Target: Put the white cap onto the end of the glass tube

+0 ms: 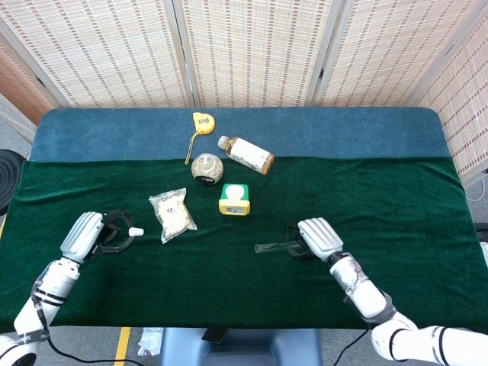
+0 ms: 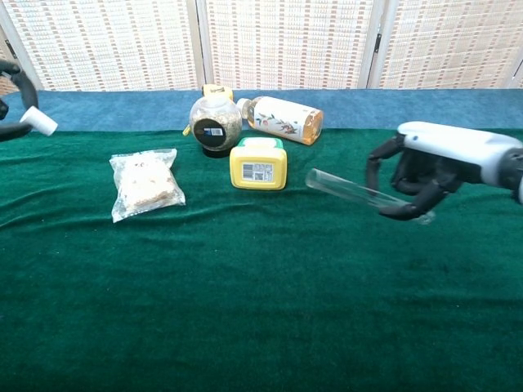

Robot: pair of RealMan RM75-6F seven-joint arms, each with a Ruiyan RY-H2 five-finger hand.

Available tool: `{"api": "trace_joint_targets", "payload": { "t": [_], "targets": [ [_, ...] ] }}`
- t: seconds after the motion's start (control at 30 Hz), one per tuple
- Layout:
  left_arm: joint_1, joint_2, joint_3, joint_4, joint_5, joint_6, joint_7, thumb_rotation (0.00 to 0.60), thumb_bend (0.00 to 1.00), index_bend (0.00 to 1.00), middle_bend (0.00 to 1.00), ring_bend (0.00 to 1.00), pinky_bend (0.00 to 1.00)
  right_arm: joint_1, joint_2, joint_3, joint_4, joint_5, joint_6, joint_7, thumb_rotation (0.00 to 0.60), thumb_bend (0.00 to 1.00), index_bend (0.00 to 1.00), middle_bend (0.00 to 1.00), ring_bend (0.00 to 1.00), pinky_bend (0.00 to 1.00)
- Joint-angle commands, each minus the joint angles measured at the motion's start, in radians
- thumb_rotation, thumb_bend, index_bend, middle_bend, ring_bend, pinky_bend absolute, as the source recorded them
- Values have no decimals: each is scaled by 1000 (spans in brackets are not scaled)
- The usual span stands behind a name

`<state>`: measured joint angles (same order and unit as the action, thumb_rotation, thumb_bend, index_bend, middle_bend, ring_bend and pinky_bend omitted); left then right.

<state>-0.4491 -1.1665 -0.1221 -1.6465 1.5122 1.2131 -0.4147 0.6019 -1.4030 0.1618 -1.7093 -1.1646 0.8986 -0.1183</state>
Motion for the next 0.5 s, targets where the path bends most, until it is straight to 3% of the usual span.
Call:
{"api": "trace_joint_targets", "payload": {
  "t": [0.03, 0.5],
  "targets": [
    [-11, -8, -16, -36, 15, 23, 24, 600, 492, 625, 1000, 942, 896, 26, -46, 29, -16, 15, -35, 70, 600, 630, 742, 965, 1000, 1000],
    [-57, -37, -17, -121, 99, 40, 131, 600, 495, 633, 1000, 942, 896, 95, -183, 84, -5, 81, -42, 122, 600, 645, 759, 976, 1000, 1000]
  ]
}}
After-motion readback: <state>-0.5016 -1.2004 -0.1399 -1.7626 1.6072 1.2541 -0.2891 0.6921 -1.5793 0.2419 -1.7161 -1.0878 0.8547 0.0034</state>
